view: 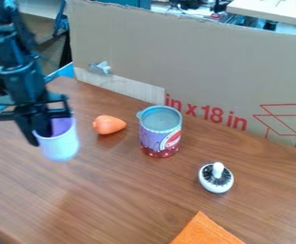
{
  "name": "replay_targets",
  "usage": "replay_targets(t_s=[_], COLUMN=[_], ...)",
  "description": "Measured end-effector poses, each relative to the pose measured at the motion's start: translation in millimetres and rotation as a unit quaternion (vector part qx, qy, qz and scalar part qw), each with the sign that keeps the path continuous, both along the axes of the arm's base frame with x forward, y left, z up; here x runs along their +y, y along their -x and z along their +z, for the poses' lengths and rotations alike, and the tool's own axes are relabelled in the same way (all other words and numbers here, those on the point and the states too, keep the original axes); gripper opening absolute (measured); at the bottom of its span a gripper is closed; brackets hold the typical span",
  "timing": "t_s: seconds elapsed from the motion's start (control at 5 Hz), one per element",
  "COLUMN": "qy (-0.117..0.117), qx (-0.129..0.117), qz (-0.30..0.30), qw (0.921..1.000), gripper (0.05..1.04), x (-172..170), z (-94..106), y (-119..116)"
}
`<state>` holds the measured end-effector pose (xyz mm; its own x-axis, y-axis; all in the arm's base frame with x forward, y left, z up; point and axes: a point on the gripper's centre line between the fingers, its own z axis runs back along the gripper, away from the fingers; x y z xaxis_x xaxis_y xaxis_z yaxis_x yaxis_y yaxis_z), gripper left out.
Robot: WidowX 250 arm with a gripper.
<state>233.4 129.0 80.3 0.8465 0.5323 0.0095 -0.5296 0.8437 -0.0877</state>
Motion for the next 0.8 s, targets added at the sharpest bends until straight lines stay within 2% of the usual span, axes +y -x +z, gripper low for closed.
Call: replay_targets(t_s=[0.2,0.4,0.6,0.8], qy=[0.011,0.014,0.01,0.01], qx=[0.023,0.036,0.028,0.028], qz=[0.026,0.017,0.01,0.006], qw=[0.9993,0.9991,0.9995,0.9995], gripper=[0.095,0.094,0.094,0.094], x=[50.1,96.6,114.9,115.1], z=[-24.6,-40.9,-43.9,-43.6], y=[2.4,-6.7,-14.4,-15.4])
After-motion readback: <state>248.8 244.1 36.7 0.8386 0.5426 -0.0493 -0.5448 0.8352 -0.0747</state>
